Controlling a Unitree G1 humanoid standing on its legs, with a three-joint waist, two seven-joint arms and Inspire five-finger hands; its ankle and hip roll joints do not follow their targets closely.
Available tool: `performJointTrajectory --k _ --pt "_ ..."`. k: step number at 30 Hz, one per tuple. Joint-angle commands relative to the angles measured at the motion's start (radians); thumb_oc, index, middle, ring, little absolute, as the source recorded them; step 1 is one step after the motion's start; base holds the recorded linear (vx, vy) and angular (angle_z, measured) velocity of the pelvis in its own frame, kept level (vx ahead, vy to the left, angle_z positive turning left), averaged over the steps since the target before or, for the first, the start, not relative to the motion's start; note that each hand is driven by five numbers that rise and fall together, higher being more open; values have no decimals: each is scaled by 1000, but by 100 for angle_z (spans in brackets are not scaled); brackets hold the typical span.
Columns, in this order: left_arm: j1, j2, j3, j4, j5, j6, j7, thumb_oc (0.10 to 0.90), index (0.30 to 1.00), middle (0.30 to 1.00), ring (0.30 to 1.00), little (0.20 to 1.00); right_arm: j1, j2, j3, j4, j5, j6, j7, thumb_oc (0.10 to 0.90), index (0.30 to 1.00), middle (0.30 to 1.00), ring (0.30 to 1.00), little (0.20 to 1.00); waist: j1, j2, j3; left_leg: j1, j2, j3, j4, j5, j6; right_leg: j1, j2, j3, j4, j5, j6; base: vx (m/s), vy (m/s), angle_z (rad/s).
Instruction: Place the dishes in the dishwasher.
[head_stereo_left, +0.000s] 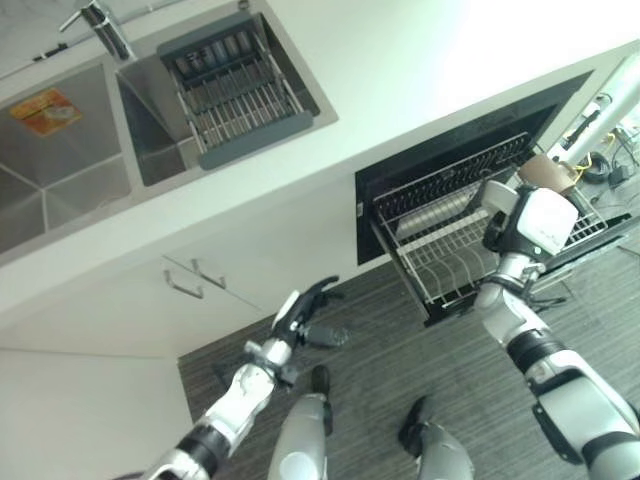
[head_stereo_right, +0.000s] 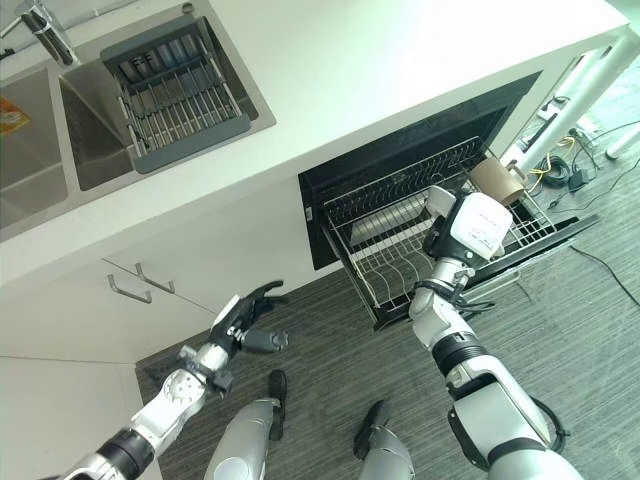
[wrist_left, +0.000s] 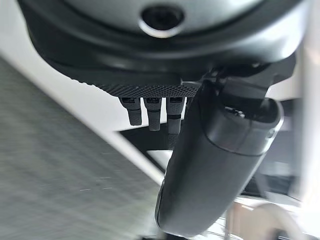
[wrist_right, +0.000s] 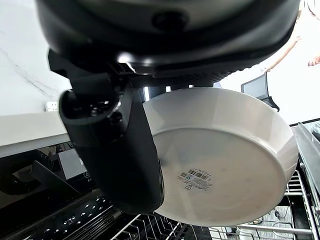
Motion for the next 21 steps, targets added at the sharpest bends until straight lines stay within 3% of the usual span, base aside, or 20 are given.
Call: performJointTrajectory --k 1,8,12,21 --pt "57 31 3 -37 0 -45 38 800 900 900 900 900 -82 -89 -4 -24 -97 -61 -70 400 300 300 300 300 39 -13 -46 46 36 -38 37 -172 -30 13 -21 78 -15 -58 78 0 0 0" --pt "162 -37 124 237 17 -39 25 800 900 900 900 900 -62 -118 -26 -13 -145 -62 -43 400 300 300 300 300 61 -2 -51 40 27 -46 37 -169 -36 16 -36 57 -15 -61 79 -17 33 5" --pt "175 -47 157 297 25 -31 30 800 900 900 900 900 -63 -123 -22 -7 -137 -47 -27 400 300 300 300 300 69 -4 -50 38 27 -49 37 -166 -38 17 -39 50 -15 -60 79 0 0 0" --pt "190 -57 209 362 35 -24 41 800 900 900 900 900 -100 -130 -9 20 -92 59 21 400 300 300 300 300 95 -13 -45 24 23 -61 37 -159 -43 16 -44 33 -15 -60 77 -3 3 3"
